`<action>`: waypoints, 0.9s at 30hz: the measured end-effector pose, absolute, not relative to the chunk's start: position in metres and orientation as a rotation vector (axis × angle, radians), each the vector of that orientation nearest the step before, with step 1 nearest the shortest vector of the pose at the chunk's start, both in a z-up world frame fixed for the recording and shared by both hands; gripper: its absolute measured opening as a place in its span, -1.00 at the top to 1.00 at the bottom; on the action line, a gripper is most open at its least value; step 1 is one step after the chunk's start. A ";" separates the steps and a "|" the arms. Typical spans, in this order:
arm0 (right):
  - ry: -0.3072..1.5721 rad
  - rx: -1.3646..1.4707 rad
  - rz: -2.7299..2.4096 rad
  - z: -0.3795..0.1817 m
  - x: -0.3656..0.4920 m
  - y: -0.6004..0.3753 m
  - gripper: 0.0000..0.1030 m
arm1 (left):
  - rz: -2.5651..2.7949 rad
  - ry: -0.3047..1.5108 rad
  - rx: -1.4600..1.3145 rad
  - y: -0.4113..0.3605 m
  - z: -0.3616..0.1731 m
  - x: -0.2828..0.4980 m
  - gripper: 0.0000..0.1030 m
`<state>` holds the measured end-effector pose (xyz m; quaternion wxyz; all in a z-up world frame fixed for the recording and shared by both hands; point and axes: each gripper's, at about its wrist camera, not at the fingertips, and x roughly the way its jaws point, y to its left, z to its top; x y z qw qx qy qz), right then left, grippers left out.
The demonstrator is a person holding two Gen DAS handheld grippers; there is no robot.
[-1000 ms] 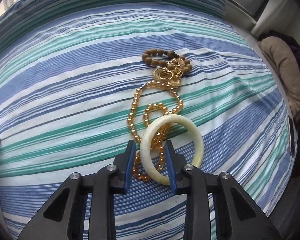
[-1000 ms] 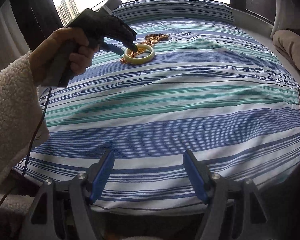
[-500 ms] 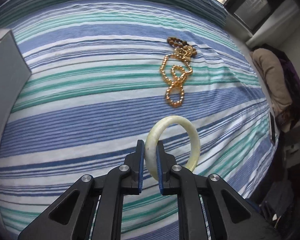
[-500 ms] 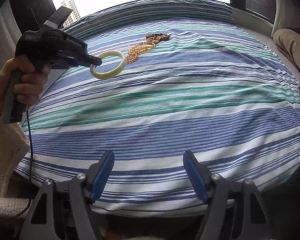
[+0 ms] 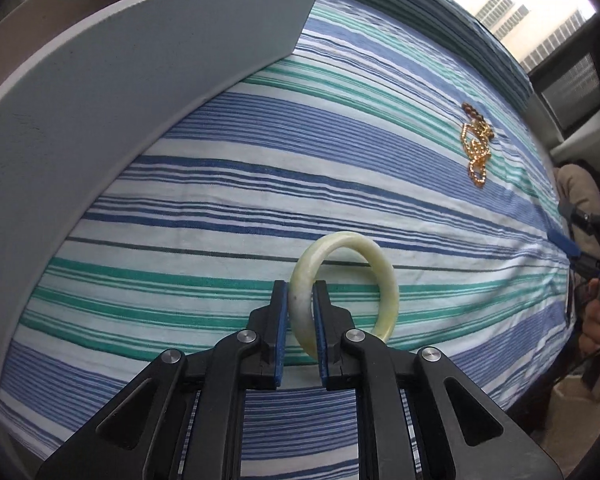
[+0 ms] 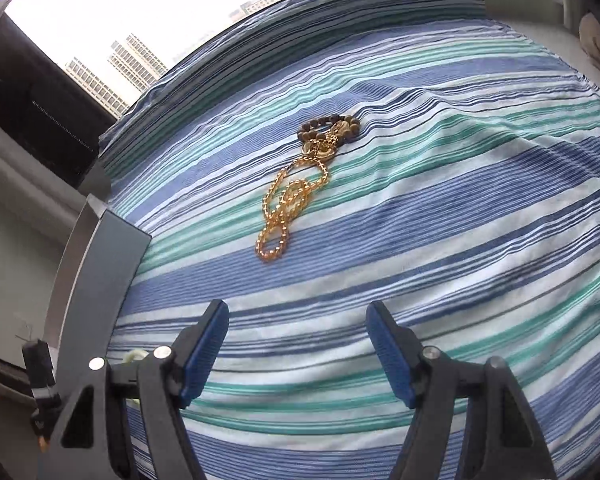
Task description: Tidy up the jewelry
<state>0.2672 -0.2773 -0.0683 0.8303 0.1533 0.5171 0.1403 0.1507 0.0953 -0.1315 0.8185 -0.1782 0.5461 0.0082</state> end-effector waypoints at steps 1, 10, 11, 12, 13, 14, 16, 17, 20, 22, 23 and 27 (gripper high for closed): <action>1.110 0.379 0.286 -0.068 0.275 -0.277 -0.41 | 0.041 1.157 -0.357 0.094 -0.131 0.151 0.69; 1.064 0.334 0.334 -0.055 0.236 -0.252 -0.41 | 0.139 1.070 -0.139 0.090 -0.118 0.143 0.15; 1.072 0.324 0.330 -0.058 0.232 -0.252 -0.41 | 0.140 1.067 -0.131 0.089 -0.118 0.143 0.15; 1.078 0.311 0.326 -0.060 0.229 -0.251 -0.41 | 0.140 1.065 -0.127 0.089 -0.118 0.143 0.15; 1.083 0.297 0.320 -0.061 0.227 -0.253 -0.41 | 0.140 1.064 -0.126 0.089 -0.118 0.143 0.15; 1.086 0.284 0.314 -0.063 0.225 -0.253 -0.41 | 0.139 1.064 -0.125 0.089 -0.118 0.142 0.15; 1.093 0.275 0.308 -0.067 0.224 -0.253 -0.41 | 0.138 1.063 -0.123 0.090 -0.118 0.141 0.15; 1.096 0.277 0.306 -0.068 0.224 -0.254 -0.41 | 0.139 1.062 -0.120 0.090 -0.118 0.139 0.15; 1.093 0.281 0.298 -0.069 0.221 -0.257 -0.41 | 0.140 1.067 -0.135 0.095 -0.119 0.137 0.14; 1.088 0.285 0.290 -0.069 0.221 -0.261 -0.41 | 0.136 1.074 -0.151 0.100 -0.120 0.136 0.13; 1.086 0.287 0.284 -0.068 0.221 -0.263 -0.41 | 0.136 1.078 -0.157 0.103 -0.121 0.135 0.13; 1.069 0.299 0.242 -0.061 0.227 -0.276 -0.41 | 0.118 1.101 -0.165 0.106 -0.127 0.136 0.13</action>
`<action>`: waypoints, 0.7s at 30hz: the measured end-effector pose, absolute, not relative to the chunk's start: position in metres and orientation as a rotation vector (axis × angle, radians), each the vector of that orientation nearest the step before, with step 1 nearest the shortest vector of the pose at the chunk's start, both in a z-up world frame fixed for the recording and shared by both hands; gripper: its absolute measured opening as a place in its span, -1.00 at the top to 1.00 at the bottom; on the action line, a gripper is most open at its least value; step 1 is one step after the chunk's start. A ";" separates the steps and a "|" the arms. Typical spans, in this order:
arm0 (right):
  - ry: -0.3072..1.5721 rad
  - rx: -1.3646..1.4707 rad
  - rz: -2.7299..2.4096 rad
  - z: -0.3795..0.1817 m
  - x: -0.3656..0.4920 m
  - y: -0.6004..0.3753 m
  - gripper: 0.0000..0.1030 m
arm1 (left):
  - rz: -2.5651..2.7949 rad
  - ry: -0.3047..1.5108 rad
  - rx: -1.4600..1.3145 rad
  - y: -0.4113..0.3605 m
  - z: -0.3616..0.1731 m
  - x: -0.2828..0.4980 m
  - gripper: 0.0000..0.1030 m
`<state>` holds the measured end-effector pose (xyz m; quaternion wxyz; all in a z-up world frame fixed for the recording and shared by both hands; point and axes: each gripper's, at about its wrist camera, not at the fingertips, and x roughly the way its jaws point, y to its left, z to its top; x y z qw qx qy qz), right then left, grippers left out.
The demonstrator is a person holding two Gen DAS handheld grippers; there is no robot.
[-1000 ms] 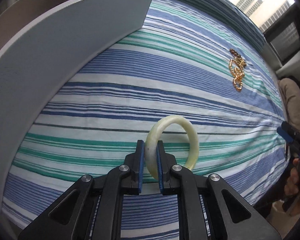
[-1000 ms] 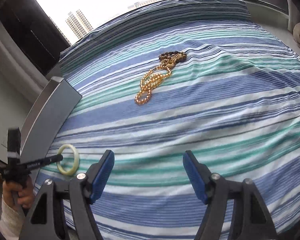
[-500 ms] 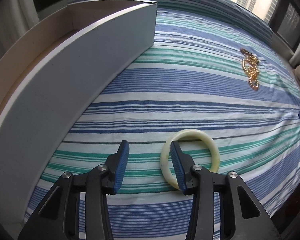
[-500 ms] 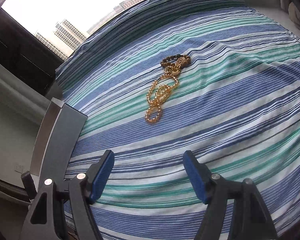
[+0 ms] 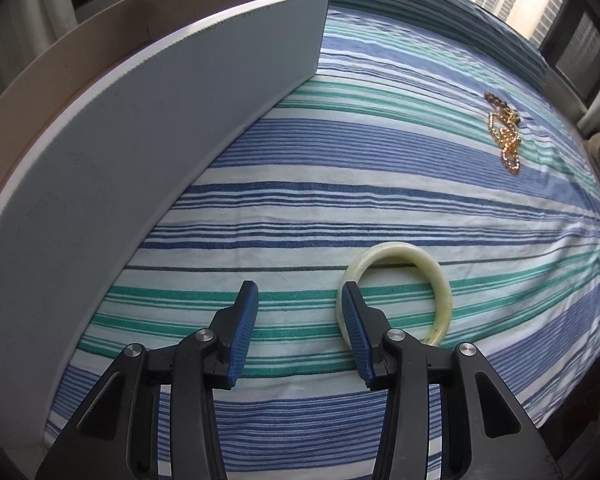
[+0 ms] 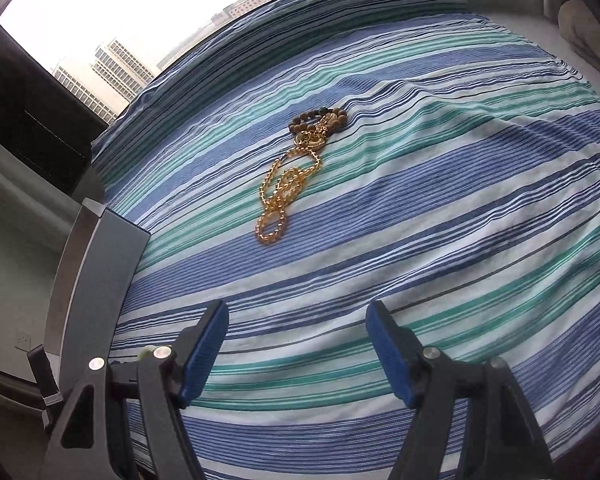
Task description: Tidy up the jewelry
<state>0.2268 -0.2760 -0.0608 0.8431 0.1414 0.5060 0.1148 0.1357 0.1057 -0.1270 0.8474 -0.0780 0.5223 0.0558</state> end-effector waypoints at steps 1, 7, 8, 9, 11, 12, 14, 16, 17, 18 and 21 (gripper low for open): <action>1.060 0.293 0.231 -0.058 0.230 -0.278 -0.41 | 0.114 1.092 -0.163 0.104 -0.127 0.136 0.13; 1.038 0.271 0.208 -0.054 0.263 -0.278 -0.41 | 0.091 1.125 -0.054 0.078 -0.139 0.144 0.42; 1.040 0.296 0.196 -0.056 0.273 -0.280 -0.41 | 0.087 1.112 -0.013 0.072 -0.139 0.143 0.66; 1.052 0.320 0.177 -0.060 0.285 -0.281 -0.41 | 0.073 1.111 -0.003 0.067 -0.139 0.143 0.77; 1.107 0.356 0.173 -0.071 0.312 -0.275 -0.41 | 0.081 1.111 0.008 0.063 -0.139 0.144 0.84; 1.138 0.368 0.190 -0.079 0.324 -0.268 -0.41 | 0.083 1.108 0.005 0.062 -0.139 0.144 0.85; 1.177 0.356 0.214 -0.093 0.342 -0.247 -0.41 | 0.087 1.103 -0.023 0.064 -0.139 0.144 0.85; 1.215 0.287 0.208 -0.108 0.355 -0.220 -0.41 | 0.085 1.103 -0.067 0.068 -0.139 0.143 0.85; 1.217 0.248 0.196 -0.114 0.359 -0.208 -0.41 | 0.081 1.104 -0.083 0.070 -0.139 0.142 0.85; 1.213 0.198 0.191 -0.119 0.363 -0.196 -0.41 | 0.078 1.105 -0.096 0.072 -0.138 0.142 0.85; 1.187 -0.008 0.156 -0.131 0.365 -0.163 -0.04 | 0.070 1.107 -0.126 0.076 -0.139 0.140 0.85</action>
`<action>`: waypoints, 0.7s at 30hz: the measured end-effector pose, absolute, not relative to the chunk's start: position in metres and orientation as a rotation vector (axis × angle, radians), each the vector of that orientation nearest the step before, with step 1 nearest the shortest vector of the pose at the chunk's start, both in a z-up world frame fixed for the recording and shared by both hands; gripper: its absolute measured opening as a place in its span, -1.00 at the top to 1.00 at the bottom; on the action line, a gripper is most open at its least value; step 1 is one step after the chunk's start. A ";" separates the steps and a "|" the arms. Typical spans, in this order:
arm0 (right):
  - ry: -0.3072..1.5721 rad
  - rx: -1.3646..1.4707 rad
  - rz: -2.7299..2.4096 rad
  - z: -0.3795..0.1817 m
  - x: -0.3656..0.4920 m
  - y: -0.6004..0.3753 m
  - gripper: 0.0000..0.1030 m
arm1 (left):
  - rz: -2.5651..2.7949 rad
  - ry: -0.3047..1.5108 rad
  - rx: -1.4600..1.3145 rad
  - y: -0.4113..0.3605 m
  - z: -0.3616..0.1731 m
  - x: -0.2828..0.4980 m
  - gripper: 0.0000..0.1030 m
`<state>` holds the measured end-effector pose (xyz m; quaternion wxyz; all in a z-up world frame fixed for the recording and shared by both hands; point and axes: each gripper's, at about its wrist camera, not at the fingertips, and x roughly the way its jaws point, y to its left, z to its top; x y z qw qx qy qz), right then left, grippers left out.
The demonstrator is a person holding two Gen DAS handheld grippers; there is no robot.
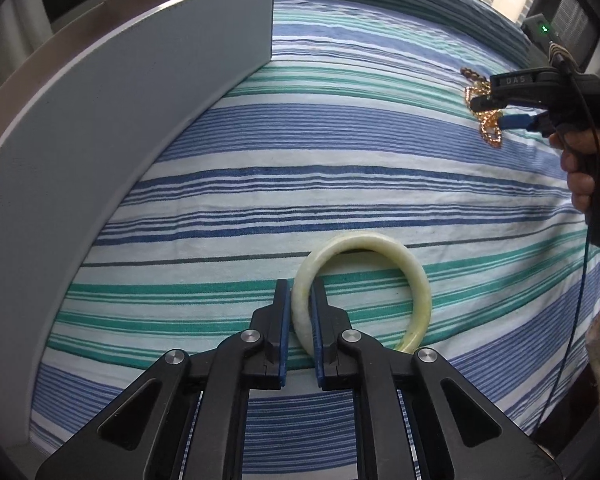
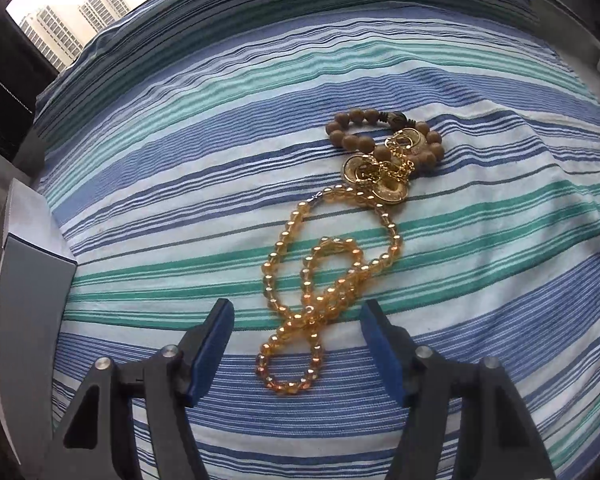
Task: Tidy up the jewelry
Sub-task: 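Grasp the gold bead necklace with the right tool while the left tool holds the bangle, then carry the bangle and gold necklace into the box and open both tools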
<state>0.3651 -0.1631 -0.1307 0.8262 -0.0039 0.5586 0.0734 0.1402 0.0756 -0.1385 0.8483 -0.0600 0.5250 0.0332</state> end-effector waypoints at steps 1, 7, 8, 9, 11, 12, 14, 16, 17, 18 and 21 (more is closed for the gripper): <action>1.162 -0.078 0.135 -0.131 0.363 -0.157 0.52 | 0.066 1.108 -0.136 0.077 -0.139 0.140 0.85; 1.074 -0.032 0.223 -0.087 0.335 -0.171 0.85 | 0.003 1.114 -0.258 0.090 -0.126 0.132 0.86; 1.052 -0.031 0.249 -0.073 0.327 -0.172 0.85 | -0.007 1.105 -0.272 0.092 -0.119 0.130 0.86; 1.028 -0.035 0.273 -0.058 0.320 -0.173 0.85 | -0.016 1.096 -0.281 0.094 -0.111 0.128 0.86; 0.988 -0.043 0.317 -0.029 0.307 -0.173 0.85 | -0.030 1.074 -0.294 0.098 -0.093 0.125 0.86; 0.973 -0.044 0.340 -0.017 0.300 -0.172 0.85 | -0.032 1.060 -0.294 0.100 -0.083 0.123 0.86; 0.939 -0.043 0.383 0.008 0.294 -0.164 0.85 | -0.035 1.028 -0.295 0.107 -0.062 0.121 0.86; 0.892 -0.050 0.424 0.032 0.284 -0.157 0.85 | -0.038 1.002 -0.301 0.115 -0.040 0.117 0.86; 0.870 -0.053 0.446 0.045 0.280 -0.153 0.85 | -0.039 0.991 -0.303 0.120 -0.029 0.116 0.86; 0.851 -0.055 0.472 0.058 0.274 -0.147 0.85 | -0.040 0.981 -0.305 0.127 -0.020 0.115 0.86; 0.799 -0.063 0.557 0.090 0.261 -0.123 0.85 | -0.028 0.955 -0.314 0.149 0.012 0.111 0.86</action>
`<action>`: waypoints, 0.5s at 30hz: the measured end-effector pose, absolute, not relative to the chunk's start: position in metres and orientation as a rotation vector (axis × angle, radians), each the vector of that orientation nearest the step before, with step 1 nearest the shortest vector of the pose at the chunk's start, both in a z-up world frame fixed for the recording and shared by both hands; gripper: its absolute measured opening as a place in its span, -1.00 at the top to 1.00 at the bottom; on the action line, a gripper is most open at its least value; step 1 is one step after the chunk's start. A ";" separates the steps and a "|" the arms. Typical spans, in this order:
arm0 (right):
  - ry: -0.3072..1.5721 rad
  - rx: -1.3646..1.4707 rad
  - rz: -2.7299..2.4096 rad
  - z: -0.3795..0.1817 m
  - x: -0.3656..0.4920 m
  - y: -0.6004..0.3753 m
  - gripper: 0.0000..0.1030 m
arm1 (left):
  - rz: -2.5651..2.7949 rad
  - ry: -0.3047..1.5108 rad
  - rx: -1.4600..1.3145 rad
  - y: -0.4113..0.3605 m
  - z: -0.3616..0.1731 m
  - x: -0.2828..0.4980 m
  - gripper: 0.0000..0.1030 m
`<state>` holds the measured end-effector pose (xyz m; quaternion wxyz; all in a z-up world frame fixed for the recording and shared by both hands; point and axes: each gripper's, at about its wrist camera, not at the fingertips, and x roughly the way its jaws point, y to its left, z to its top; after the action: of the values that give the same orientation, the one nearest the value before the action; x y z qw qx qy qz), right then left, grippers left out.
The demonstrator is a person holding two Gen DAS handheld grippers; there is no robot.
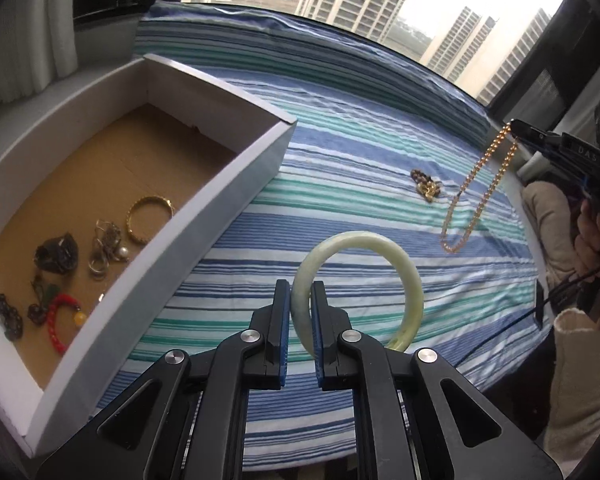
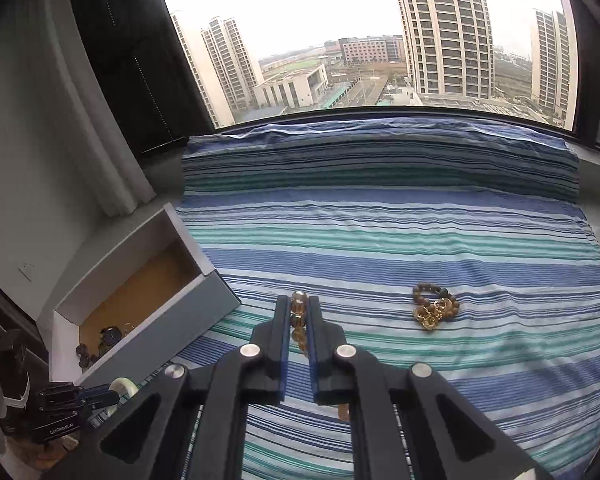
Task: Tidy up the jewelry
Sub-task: 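Carry the bangle and gold necklace into the box and open both tools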
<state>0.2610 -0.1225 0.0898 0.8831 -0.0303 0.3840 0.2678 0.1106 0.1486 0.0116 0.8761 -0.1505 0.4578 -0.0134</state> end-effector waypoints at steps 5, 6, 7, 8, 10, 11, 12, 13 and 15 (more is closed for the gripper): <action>0.731 -0.076 0.716 0.135 0.244 -0.065 0.85 | 0.053 0.923 -0.325 0.199 0.050 0.111 0.85; 0.721 -0.079 0.745 0.142 0.243 -0.052 0.85 | 0.082 0.917 -0.320 0.208 0.055 0.113 0.85; 0.717 -0.082 0.777 0.148 0.241 -0.037 0.85 | 0.110 0.911 -0.317 0.218 0.058 0.116 0.85; 0.714 -0.081 0.805 0.153 0.241 -0.022 0.85 | 0.134 0.906 -0.318 0.229 0.060 0.118 0.85; 0.711 -0.082 0.861 0.159 0.240 0.007 0.85 | 0.177 0.909 -0.343 0.253 0.058 0.126 0.85; 0.711 -0.083 0.882 0.160 0.240 0.022 0.85 | 0.192 0.911 -0.356 0.264 0.056 0.132 0.85; 0.714 -0.086 0.903 0.161 0.239 0.037 0.85 | 0.210 0.912 -0.368 0.273 0.053 0.136 0.85; 0.720 -0.089 0.931 0.159 0.239 0.051 0.85 | 0.230 0.916 -0.379 0.284 0.049 0.142 0.85; 0.729 -0.087 0.970 0.154 0.241 0.079 0.85 | 0.265 0.919 -0.404 0.304 0.040 0.154 0.85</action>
<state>0.2415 0.0786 0.1540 0.8207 -0.0408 0.3427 0.4554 0.1540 0.3044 0.0400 0.8682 -0.1930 0.4392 0.1266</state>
